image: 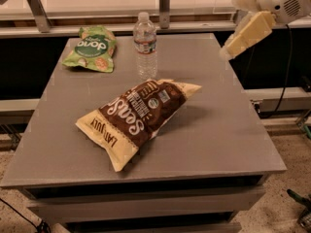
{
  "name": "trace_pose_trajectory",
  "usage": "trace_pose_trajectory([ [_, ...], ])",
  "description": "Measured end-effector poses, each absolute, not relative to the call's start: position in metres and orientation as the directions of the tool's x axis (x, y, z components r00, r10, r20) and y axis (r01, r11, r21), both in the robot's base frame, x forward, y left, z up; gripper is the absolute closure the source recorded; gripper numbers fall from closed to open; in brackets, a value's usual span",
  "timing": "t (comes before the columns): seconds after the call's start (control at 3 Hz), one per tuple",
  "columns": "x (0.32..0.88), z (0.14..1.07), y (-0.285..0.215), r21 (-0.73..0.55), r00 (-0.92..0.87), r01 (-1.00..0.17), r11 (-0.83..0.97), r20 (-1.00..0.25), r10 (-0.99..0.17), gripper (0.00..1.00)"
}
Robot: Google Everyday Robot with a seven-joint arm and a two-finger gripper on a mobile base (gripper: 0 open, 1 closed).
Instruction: Move water bottle near green rice chip bag
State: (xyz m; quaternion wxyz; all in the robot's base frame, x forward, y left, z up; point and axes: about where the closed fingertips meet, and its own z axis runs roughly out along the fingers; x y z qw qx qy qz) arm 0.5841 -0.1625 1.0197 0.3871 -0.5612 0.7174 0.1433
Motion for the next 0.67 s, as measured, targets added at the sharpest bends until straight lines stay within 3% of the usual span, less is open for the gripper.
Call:
trace_pose_trajectory([
  [0.67,0.5893,1.0245,-0.1548,-0.237,-0.058,-0.912,0.335,-0.733,-0.677,0.0],
])
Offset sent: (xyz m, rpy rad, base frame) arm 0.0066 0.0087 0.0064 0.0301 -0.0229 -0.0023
